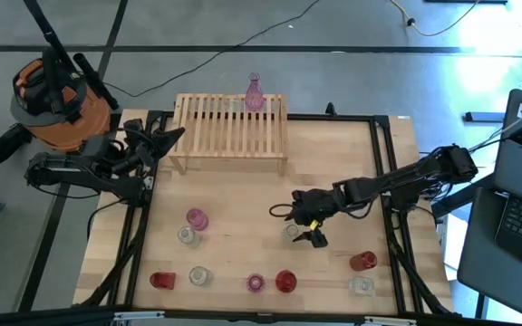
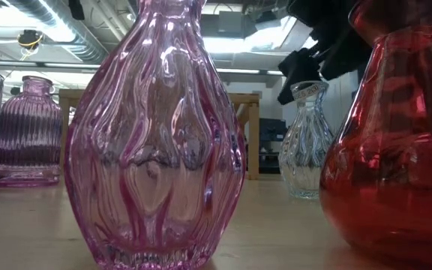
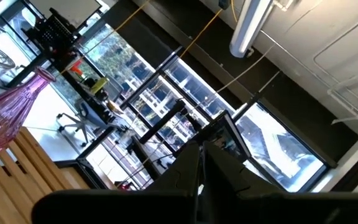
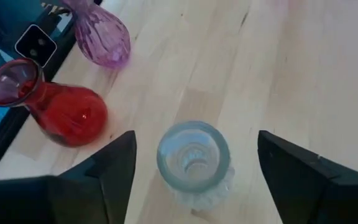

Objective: Sort vases onto shelf
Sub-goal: Put the transparent vase on the shelf aligned with the other transparent vase on the right

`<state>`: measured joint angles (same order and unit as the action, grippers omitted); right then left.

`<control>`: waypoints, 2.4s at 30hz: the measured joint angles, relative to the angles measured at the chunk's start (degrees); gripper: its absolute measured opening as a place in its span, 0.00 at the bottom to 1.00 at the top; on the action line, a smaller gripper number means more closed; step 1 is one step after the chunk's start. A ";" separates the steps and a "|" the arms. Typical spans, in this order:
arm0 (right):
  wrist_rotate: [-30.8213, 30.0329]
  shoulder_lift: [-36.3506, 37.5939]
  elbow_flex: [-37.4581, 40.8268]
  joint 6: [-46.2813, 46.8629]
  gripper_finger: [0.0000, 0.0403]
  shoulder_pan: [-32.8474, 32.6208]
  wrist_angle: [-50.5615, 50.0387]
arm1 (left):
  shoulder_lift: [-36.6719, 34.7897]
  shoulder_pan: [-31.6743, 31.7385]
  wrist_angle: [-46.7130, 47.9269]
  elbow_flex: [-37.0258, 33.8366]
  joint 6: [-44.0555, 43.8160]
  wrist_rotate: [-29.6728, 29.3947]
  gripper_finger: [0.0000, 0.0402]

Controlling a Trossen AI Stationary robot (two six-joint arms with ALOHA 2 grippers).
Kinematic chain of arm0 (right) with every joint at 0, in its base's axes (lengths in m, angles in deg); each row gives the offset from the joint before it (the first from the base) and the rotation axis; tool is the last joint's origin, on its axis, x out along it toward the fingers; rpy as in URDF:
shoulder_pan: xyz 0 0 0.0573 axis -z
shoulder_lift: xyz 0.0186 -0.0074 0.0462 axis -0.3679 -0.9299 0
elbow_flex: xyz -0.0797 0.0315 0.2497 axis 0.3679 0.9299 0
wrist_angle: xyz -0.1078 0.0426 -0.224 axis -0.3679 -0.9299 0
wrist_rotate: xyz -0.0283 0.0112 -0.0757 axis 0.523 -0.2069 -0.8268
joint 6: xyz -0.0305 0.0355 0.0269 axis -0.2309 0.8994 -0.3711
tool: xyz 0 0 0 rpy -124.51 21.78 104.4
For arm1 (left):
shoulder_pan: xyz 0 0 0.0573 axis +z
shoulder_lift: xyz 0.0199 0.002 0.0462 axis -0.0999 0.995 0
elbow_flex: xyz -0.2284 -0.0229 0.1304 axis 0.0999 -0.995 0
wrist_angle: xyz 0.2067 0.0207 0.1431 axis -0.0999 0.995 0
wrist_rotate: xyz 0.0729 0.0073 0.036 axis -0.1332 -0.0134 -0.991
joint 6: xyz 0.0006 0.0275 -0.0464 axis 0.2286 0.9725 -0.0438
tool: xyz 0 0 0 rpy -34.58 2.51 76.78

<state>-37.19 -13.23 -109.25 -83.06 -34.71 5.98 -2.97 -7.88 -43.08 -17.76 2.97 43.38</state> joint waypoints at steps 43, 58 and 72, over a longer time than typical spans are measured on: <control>2.92 -8.09 -37.37 -21.78 0.28 17.76 -15.40 | 0.15 0.00 0.04 0.00 2.78 -2.01 0.04; 1.95 -38.77 -82.23 -14.81 0.28 32.38 -21.25 | 0.15 0.00 0.02 0.00 3.66 -2.04 0.04; 1.53 -42.45 -82.07 -8.33 0.28 36.92 -24.06 | 0.13 0.00 0.00 0.00 5.05 -2.05 0.04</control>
<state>-35.66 -55.68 -191.32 -91.39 2.21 -18.07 -2.84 -7.88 -43.08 -17.76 8.02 41.33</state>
